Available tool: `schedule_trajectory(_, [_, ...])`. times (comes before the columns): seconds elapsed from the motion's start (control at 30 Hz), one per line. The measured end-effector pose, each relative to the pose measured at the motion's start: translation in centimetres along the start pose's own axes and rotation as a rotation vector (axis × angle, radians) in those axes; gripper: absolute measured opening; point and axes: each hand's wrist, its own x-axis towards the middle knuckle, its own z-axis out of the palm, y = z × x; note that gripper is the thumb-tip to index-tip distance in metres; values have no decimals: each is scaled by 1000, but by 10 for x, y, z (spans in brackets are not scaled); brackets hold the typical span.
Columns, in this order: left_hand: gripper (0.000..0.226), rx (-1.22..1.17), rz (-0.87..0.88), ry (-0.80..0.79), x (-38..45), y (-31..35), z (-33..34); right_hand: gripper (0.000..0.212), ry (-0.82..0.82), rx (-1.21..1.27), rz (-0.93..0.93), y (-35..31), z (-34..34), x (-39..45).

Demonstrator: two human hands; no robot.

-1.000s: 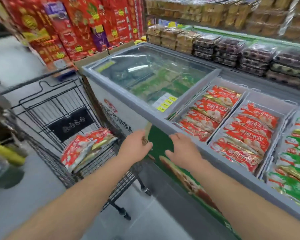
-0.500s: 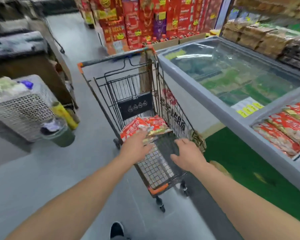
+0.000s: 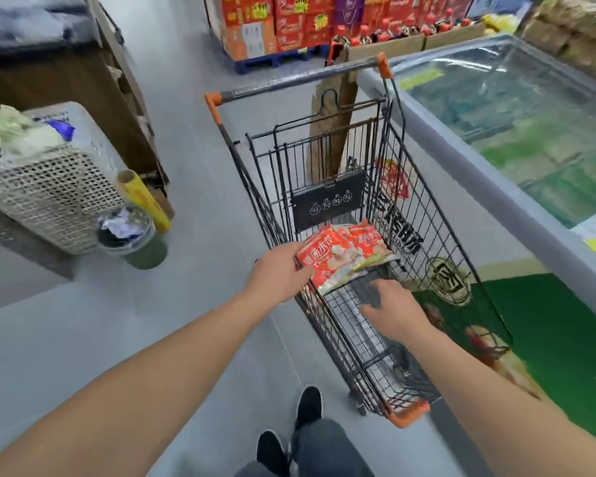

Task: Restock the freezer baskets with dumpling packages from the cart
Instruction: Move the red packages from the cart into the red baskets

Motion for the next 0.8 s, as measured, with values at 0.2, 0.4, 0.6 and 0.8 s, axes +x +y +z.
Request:
schedule_trajectory(0.2, [49,-38,32,-71,64,-5,-4,66,-35,18,47,-9,7,66])
schedule_trajectory(0.4, [56,19,6,-185,162,-8,12,39,-93,83,105,2,2,150])
schedule_trajectory(0.6, [59,82,-31,-307,240,-11,41,60,-122,132,141,12,-1,201])
schedule_trajectory(0.8, [73,125,-101,-596,310,-33,93,43,-34,244,198,23,11,263])
